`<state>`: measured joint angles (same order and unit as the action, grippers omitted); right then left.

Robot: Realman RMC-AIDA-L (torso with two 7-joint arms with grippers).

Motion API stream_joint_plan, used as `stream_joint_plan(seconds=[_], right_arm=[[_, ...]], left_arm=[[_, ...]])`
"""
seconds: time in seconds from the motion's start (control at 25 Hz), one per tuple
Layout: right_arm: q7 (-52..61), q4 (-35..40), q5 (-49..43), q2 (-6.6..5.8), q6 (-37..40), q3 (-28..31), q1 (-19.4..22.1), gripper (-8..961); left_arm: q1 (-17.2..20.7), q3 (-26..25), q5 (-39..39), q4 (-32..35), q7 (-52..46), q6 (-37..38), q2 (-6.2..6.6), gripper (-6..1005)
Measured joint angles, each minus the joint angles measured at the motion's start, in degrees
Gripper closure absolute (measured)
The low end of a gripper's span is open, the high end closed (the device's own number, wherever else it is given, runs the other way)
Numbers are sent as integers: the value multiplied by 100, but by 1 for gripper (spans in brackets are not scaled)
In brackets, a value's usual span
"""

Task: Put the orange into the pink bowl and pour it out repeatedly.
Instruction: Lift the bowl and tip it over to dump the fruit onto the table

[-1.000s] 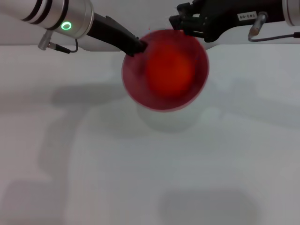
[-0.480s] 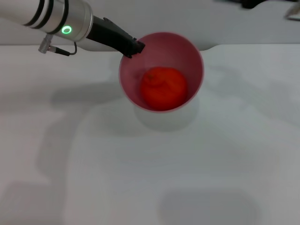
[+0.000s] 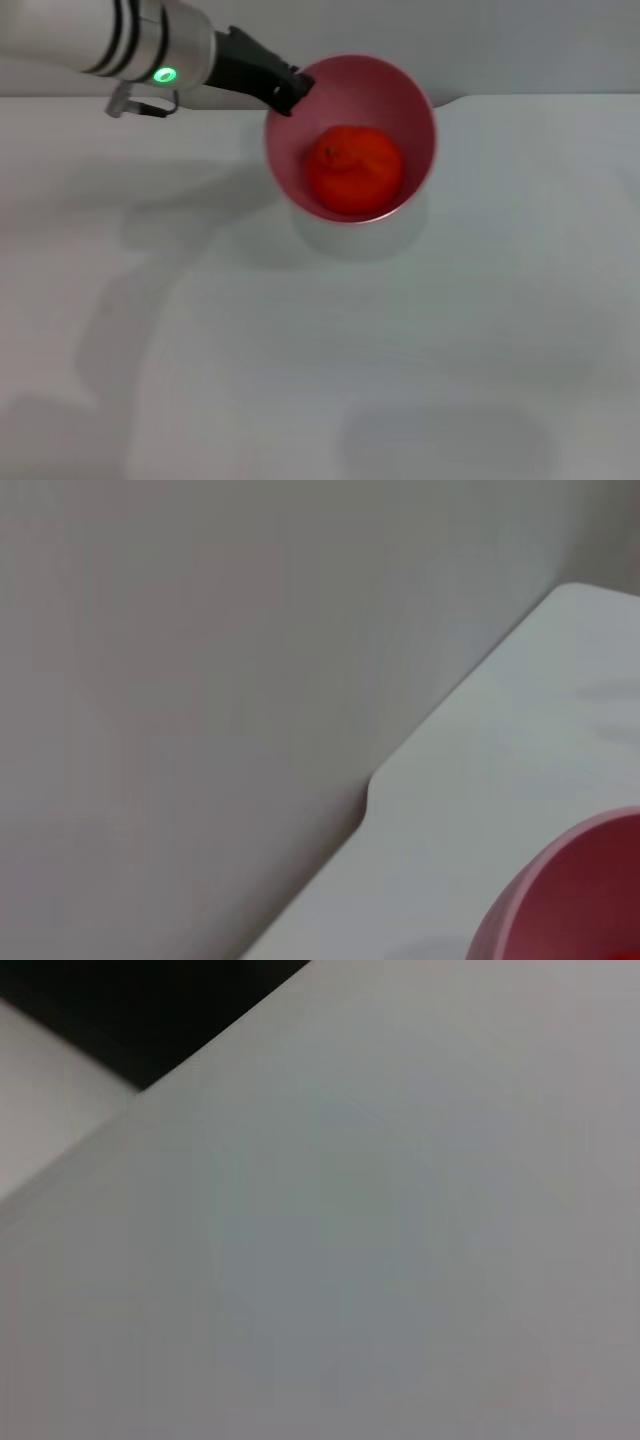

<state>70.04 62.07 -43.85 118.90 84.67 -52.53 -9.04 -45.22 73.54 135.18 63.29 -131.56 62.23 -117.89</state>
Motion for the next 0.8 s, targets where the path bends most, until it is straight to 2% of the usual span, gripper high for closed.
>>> stream_joint_plan(seconds=[0.04,0.08,0.12,0.16,0.24,0.28,0.32,0.36,0.4,0.48,0.52,0.56,0.6,0.64,0.68,0.76,0.8], right_arm=[[-177,-165,141,4,40,118,42,411],[-357,-335,280,6,64,255,85,411],[-490,-496,397,4,65,394,121,411],[-569,-665,484,1,68,576,141,411],[-618,-899,538,-7,82,841,145,412],[-623,-1014,544,-11,93,960,139,412],[-625,-1099,545,-14,104,1033,131,412],[-626,-1160,545,-17,106,1064,117,412],[-628,-1202,545,-17,107,1082,105,412],[-629,-1234,524,-19,109,1082,53,412],[-628,-1234,510,-21,109,1073,29,412],[-611,-1200,479,-25,104,1030,-38,412],[-600,-1180,471,-28,100,1009,-63,412],[-600,-1180,471,-28,100,1009,-63,411],[-595,-1162,467,-28,96,975,-90,411],[-588,-1092,446,-31,90,934,-123,411],[-587,-1024,399,-33,83,926,-130,411]], left_arm=[[0,0,0,0,0,0,0,956],[116,390,-139,45,61,-455,-1,956],[116,390,-139,45,61,-455,-1,956],[172,647,-287,87,143,-691,-2,956],[172,647,-287,87,143,-691,-2,956],[378,1326,-534,245,344,-1459,-12,956],[500,1642,-553,333,397,-1928,-16,956],[500,1642,-553,333,397,-1928,-16,957],[625,1894,-555,413,433,-2320,-17,957],[625,1894,-555,413,433,-2320,-17,957],[964,2537,-562,587,501,-3528,-20,957],[1166,2876,-560,633,503,-4251,-21,957],[1306,3120,-551,652,503,-4719,-21,957],[1306,3120,-551,652,503,-4719,-21,957],[1525,3548,-522,661,505,-5586,-21,957],[1763,3968,-514,656,506,-6492,-22,956],[1763,3968,-514,656,506,-6492,-22,956]])
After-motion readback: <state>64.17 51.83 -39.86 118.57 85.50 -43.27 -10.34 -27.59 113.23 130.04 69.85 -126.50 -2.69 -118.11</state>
